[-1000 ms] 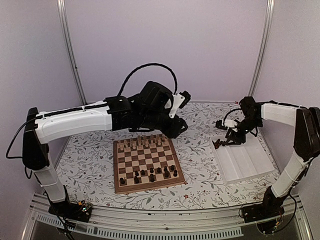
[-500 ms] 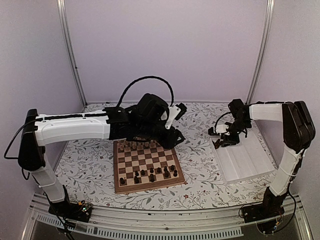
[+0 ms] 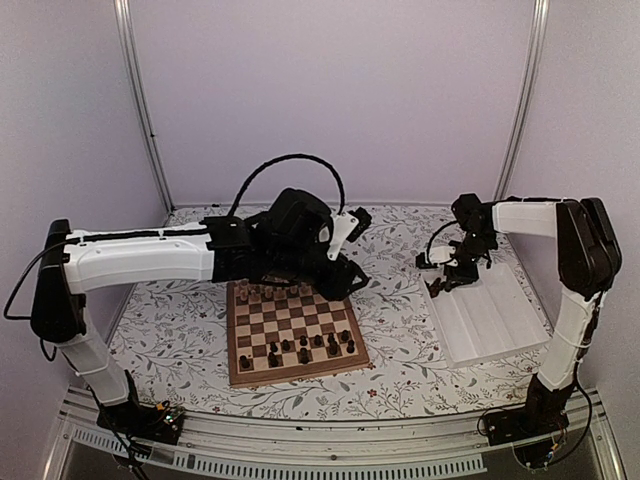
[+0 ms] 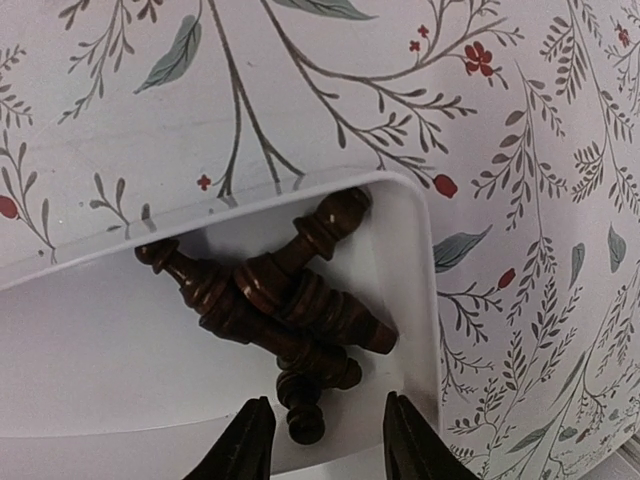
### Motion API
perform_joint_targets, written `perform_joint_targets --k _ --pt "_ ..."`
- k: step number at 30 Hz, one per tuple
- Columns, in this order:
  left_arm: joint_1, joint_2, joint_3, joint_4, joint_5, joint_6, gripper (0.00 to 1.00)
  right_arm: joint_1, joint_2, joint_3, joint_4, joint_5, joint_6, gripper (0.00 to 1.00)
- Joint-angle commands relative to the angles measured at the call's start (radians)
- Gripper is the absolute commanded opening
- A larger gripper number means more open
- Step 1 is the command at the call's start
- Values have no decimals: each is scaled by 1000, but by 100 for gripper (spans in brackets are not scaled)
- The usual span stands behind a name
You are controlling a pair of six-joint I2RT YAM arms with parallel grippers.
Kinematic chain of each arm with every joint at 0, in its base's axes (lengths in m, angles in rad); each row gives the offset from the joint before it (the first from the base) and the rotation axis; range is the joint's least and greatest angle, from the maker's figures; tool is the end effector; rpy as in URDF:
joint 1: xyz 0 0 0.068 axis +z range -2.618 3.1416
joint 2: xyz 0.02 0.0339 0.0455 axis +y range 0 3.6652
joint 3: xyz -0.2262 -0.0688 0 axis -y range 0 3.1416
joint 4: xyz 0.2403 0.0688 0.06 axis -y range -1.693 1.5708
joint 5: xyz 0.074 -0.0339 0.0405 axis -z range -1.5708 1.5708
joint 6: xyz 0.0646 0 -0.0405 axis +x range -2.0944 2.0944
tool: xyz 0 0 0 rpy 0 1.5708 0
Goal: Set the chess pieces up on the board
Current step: Pick up the chess piece from the storage box.
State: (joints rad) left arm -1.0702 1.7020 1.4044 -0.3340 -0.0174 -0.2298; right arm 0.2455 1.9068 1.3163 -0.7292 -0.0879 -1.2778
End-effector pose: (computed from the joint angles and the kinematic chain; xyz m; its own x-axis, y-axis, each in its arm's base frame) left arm 0.1972 -0.3581 0.2428 -0.4742 0.3923 -0.7882 0.7830 0.5972 -0.1738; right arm 0.3497 0.0935 0.1091 -0.0193 -0.9880 -0.1532 -0.9756 0.0522 -0.2133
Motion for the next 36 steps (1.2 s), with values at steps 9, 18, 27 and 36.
perform_joint_targets --k 9,18,27,36 --pt "6 -47 -37 7 8 19 47 38 51 17 -101 127 30 33" --pt "7 -64 -45 -33 -37 52 47 40 17 15 -96 164 72 28" --pt "7 -94 -69 -57 -57 56 47 41 -5 17 -107 198 104 31" --pt "7 -128 -101 -90 -121 78 47 50 -33 4 -132 238 148 31"
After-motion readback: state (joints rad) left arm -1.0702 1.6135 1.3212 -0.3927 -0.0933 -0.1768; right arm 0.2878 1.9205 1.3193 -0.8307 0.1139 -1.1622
